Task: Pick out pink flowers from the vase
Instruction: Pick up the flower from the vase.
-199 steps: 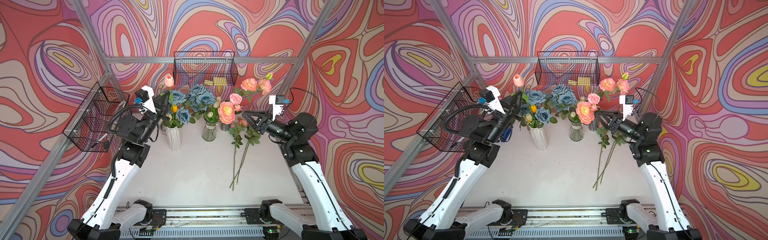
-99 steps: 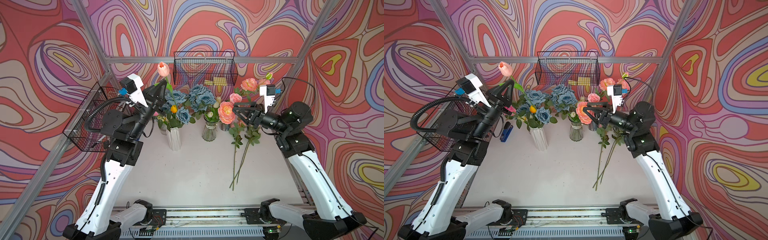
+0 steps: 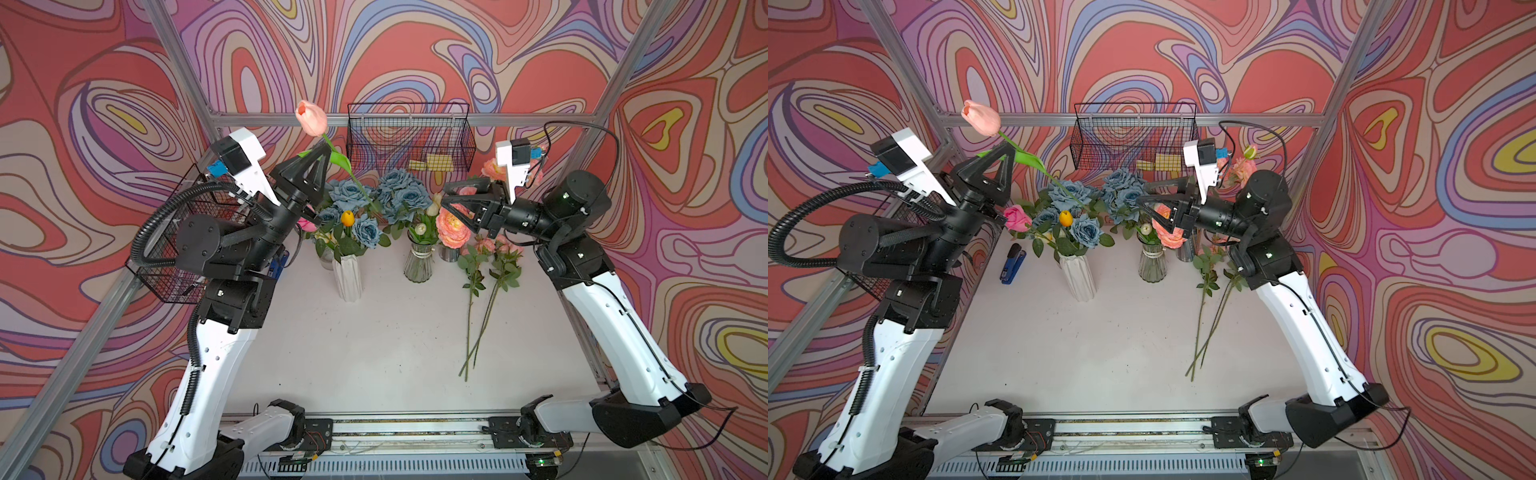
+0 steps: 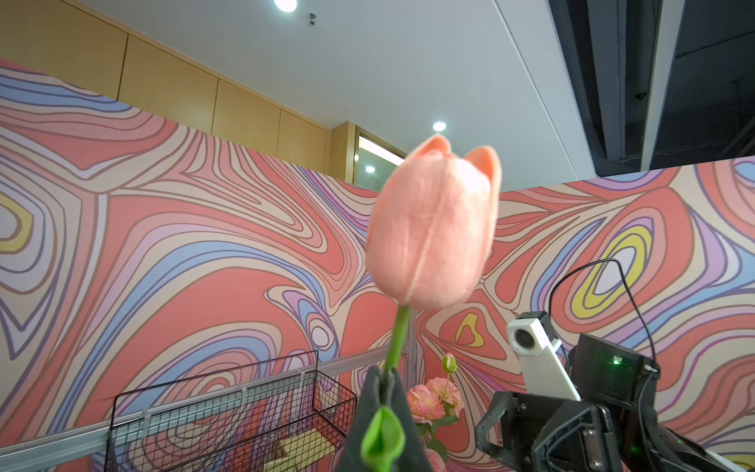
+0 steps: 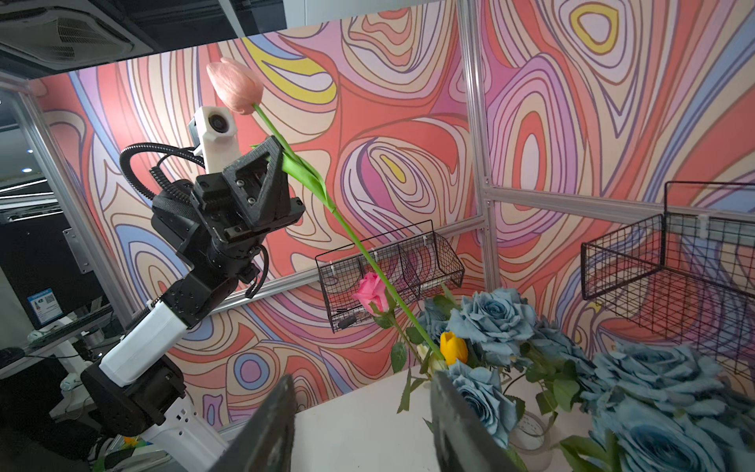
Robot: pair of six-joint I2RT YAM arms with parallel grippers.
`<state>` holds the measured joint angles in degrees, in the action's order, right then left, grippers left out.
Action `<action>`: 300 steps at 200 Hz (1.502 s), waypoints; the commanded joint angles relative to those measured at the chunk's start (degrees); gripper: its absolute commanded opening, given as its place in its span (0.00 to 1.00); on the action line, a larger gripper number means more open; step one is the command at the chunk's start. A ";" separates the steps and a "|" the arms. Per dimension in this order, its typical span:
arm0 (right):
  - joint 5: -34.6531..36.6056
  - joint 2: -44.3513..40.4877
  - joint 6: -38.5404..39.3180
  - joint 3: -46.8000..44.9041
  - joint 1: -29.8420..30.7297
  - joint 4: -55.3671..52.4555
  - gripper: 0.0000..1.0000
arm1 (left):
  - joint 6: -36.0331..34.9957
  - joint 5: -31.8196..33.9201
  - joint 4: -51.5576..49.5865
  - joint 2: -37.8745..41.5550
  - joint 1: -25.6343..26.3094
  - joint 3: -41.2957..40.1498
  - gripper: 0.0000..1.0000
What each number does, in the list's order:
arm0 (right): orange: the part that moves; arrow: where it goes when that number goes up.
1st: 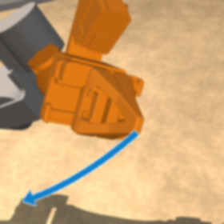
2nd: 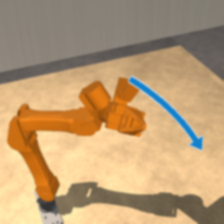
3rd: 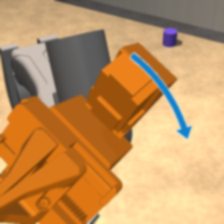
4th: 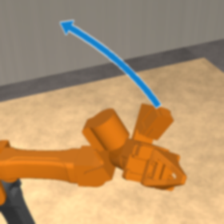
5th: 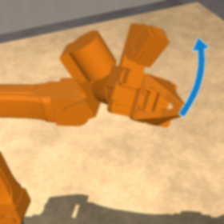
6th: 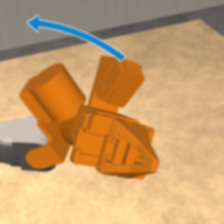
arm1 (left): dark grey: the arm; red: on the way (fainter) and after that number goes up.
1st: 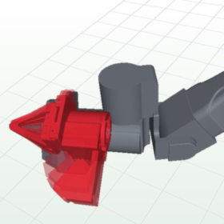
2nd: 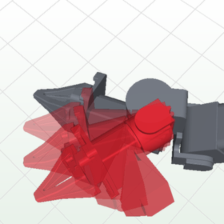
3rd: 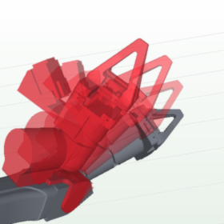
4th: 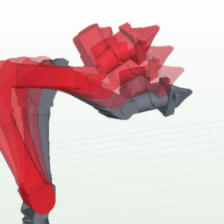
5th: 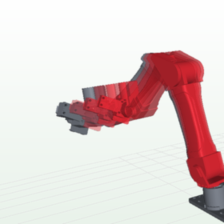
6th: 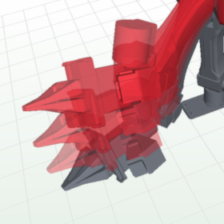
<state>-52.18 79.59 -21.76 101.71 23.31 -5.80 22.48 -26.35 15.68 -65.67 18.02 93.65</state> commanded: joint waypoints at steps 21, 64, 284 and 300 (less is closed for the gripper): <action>-1.01 3.19 4.11 6.66 3.20 -5.61 0.54 | 8.79 -6.66 1.50 -2.11 0.03 3.41 0.00; -0.83 6.51 5.14 10.99 6.31 -6.96 0.54 | 17.60 -12.46 4.38 -5.01 0.00 4.92 0.00; -4.29 9.07 1.96 8.21 10.70 -7.38 0.00 | 32.78 -23.95 11.35 -11.14 0.10 4.68 0.00; -3.39 7.37 2.08 6.45 10.82 -7.55 0.00 | 32.07 -24.60 9.13 -11.06 0.10 5.34 0.00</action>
<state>-55.96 90.17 -18.85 110.52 33.67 -13.54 53.87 -49.58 24.16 -77.38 18.04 98.21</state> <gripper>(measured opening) 0.050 0.048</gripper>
